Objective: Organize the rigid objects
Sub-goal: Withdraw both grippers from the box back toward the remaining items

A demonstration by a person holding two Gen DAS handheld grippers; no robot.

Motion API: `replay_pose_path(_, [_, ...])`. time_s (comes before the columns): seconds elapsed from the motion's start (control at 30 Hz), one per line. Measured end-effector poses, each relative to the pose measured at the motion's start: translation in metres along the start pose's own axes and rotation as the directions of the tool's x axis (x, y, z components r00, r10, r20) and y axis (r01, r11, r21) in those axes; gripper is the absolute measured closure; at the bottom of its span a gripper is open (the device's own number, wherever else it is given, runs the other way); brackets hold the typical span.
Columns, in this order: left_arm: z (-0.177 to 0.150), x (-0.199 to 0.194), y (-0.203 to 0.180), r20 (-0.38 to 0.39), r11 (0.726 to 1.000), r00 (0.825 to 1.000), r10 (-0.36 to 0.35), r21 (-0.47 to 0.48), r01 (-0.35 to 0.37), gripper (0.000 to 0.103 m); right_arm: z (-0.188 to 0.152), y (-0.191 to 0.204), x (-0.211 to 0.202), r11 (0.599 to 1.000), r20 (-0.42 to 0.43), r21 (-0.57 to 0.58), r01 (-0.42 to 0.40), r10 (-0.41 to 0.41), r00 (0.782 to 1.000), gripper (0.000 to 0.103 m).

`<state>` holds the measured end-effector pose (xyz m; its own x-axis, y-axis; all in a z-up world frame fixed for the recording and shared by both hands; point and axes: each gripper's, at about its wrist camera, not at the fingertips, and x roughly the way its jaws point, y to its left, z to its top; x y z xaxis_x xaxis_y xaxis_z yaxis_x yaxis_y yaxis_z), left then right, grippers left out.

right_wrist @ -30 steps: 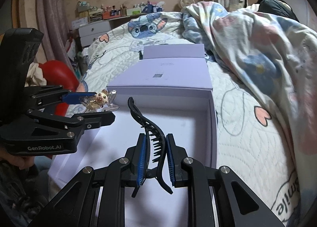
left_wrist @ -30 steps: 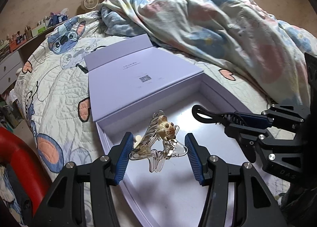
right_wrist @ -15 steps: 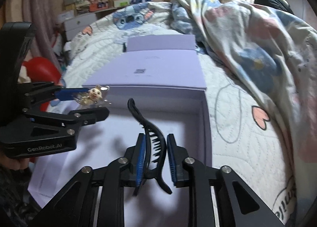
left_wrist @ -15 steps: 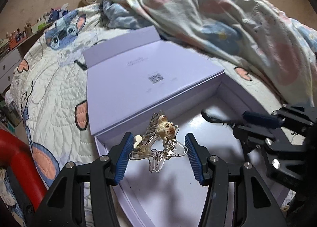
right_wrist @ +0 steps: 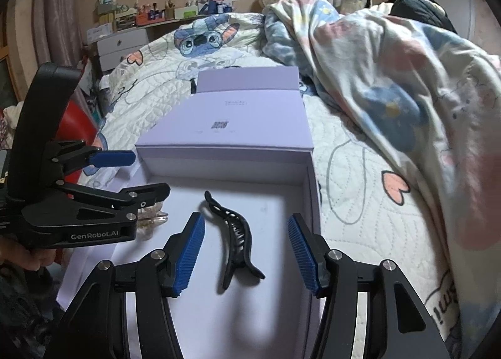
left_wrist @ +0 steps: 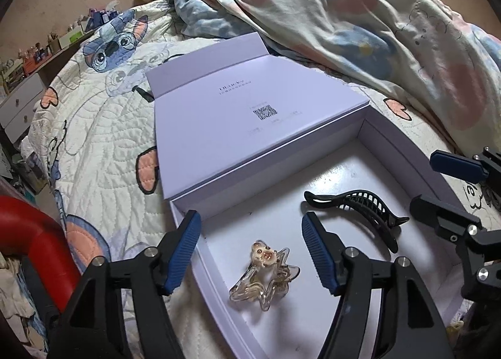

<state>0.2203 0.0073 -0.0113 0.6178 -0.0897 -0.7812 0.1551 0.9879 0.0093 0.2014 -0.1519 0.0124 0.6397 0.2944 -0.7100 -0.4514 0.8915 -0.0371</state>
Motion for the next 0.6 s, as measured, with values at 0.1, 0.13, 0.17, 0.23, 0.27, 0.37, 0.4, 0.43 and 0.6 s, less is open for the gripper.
replay_pose_path(0.1, [0.000,-0.008,0.001,0.001,1.000,1.000,-0.009,-0.007,0.009,0.036,0.000,0.001,-0.009,1.000,0.011,0.003,0.006,-0.006,1.000,0.047])
replay_pose_path(0.13, [0.000,-0.011,0.002,0.003,1.000,1.000,-0.009,-0.007,0.009,0.036,0.000,0.002,-0.012,1.000,0.013,0.005,0.006,-0.006,1.000,0.047])
replay_pose_path(0.17, [0.000,-0.014,0.001,0.005,1.000,1.000,-0.007,-0.006,0.007,0.036,0.000,0.002,-0.016,1.000,0.016,0.009,0.007,-0.007,1.000,0.047])
replay_pose_path(0.23, [0.000,-0.020,-0.001,0.004,1.000,1.000,-0.006,0.002,0.006,0.036,0.000,0.003,-0.023,1.000,0.026,0.019,0.012,-0.012,1.000,0.047])
replay_pose_path(0.27, [0.000,-0.023,-0.002,0.005,1.000,1.000,-0.006,0.006,0.006,0.036,0.000,0.003,-0.025,1.000,0.030,0.023,0.015,-0.016,0.999,0.047])
replay_pose_path(0.37, [-0.002,-0.035,-0.004,0.014,1.000,1.000,-0.001,0.015,0.000,0.036,0.000,0.004,-0.035,0.999,0.041,0.031,0.023,-0.024,0.999,0.044])
replay_pose_path(0.4, [-0.002,-0.039,-0.005,0.018,1.000,1.000,0.000,0.016,-0.001,0.036,-0.001,0.005,-0.038,0.999,0.044,0.031,0.022,-0.023,0.999,0.044])
replay_pose_path(0.43, [-0.003,-0.044,-0.005,0.023,1.000,1.000,0.000,0.014,-0.001,0.036,-0.001,0.006,-0.041,0.999,0.047,0.032,0.023,-0.024,0.999,0.043])
replay_pose_path(0.6, [-0.006,-0.063,-0.006,0.031,1.000,1.000,-0.001,-0.002,0.001,0.036,-0.004,0.011,-0.061,0.999,0.061,0.038,0.022,-0.025,0.998,0.040])
